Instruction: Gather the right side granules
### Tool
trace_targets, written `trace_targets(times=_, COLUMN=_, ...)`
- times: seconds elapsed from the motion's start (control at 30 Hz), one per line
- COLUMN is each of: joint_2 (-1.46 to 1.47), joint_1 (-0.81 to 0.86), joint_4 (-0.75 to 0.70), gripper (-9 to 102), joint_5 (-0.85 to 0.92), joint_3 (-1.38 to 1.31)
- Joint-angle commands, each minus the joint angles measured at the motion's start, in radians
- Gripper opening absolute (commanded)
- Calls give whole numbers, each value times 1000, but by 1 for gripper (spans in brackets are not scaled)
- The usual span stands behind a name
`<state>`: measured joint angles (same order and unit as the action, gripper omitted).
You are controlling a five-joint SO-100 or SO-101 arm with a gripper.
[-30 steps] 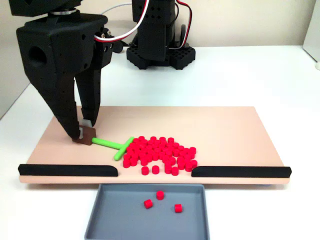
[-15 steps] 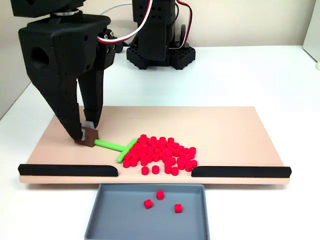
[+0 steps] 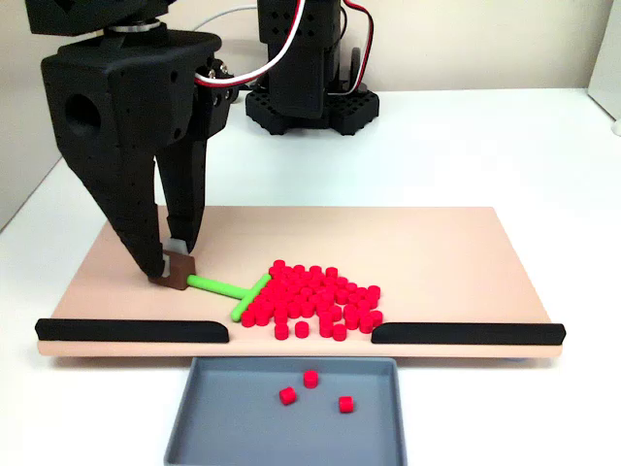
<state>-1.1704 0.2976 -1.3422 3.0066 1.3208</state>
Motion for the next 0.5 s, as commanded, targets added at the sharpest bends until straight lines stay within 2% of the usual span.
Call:
trace_targets(times=0.0, joint_2=-3, joint_1=-11, joint_4=3, gripper=0, joint_5=-11, joint_3=-23)
trace_targets(times=0.47, joint_2=2, joint_1=-25, joint_4=3, gripper=0, joint_5=-29, joint_3=-28)
